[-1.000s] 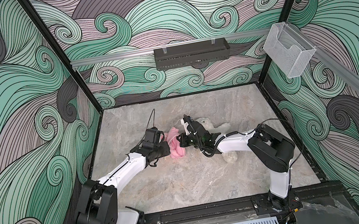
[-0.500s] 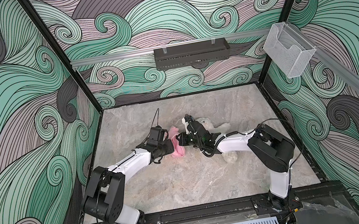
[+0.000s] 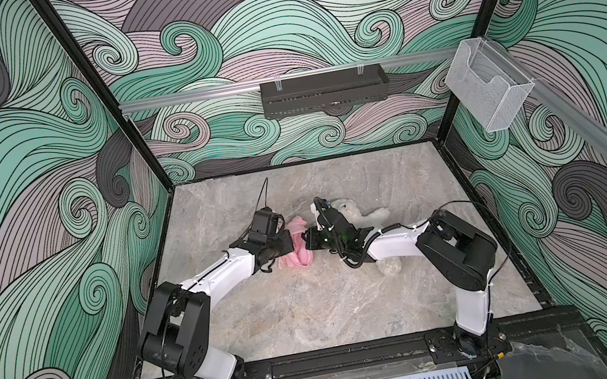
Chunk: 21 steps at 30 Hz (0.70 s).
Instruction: Dress the teddy bear
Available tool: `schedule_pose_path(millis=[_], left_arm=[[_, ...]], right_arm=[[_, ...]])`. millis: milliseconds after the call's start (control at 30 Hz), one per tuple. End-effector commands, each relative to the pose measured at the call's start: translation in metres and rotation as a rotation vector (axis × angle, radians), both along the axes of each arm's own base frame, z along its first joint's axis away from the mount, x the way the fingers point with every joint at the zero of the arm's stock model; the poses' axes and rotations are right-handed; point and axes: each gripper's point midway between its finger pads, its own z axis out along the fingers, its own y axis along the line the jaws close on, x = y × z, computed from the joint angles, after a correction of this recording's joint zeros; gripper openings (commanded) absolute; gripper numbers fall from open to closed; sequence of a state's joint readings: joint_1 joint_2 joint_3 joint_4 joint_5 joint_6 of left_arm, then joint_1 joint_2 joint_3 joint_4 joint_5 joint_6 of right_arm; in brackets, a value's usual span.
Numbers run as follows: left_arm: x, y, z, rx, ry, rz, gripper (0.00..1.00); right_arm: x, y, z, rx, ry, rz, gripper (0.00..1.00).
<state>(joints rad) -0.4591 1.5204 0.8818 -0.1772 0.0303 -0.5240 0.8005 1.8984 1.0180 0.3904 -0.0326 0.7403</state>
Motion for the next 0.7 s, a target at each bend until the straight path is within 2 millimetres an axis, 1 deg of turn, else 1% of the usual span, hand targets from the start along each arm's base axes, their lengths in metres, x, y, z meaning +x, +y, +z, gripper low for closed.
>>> schedule_pose_path(millis=[0,67,100,133,167,233,267,300,367,467,567,633,667], left_arm=[[0.01,0.014,0.014,0.082,0.005,-0.004,0.0],[0.011,0.021,0.005,0.103,0.049,0.004,0.0],[0.011,0.022,0.001,0.094,0.058,0.01,0.0],[0.012,0.022,-0.001,0.074,0.064,0.014,0.0],[0.013,0.019,-0.001,0.045,0.062,0.014,0.0],[0.015,0.016,0.002,0.006,0.055,0.018,0.0],[0.016,0.016,0.004,-0.004,0.051,0.02,0.0],[0.017,0.014,0.005,-0.013,0.05,0.018,0.0],[0.018,0.011,0.006,-0.028,0.053,0.013,0.0],[0.018,0.01,0.007,-0.036,0.058,0.012,0.0],[0.017,0.01,0.007,-0.036,0.06,0.016,0.0],[0.017,0.009,0.009,-0.043,0.06,0.013,0.0],[0.017,0.009,0.009,-0.046,0.061,0.013,0.0]], right_arm=[[-0.004,-0.006,0.0,-0.054,-0.031,0.091,0.33],[-0.016,-0.004,0.02,-0.06,-0.073,0.244,0.5],[-0.023,-0.01,0.028,-0.1,-0.096,0.298,0.56],[-0.029,-0.018,0.034,-0.153,-0.12,0.342,0.64],[-0.032,-0.028,0.041,-0.201,-0.141,0.363,0.69],[-0.036,-0.054,0.055,-0.277,-0.174,0.378,0.84],[-0.034,-0.068,0.062,-0.309,-0.189,0.375,0.91],[-0.031,-0.082,0.066,-0.339,-0.189,0.36,0.94],[-0.021,-0.112,0.068,-0.415,-0.195,0.323,0.99],[-0.001,-0.146,0.061,-0.515,-0.159,0.276,0.99],[0.019,-0.162,0.046,-0.531,-0.12,0.254,0.99],[0.028,-0.166,0.034,-0.513,-0.08,0.265,0.99],[0.03,-0.163,0.028,-0.497,-0.064,0.283,0.99]])
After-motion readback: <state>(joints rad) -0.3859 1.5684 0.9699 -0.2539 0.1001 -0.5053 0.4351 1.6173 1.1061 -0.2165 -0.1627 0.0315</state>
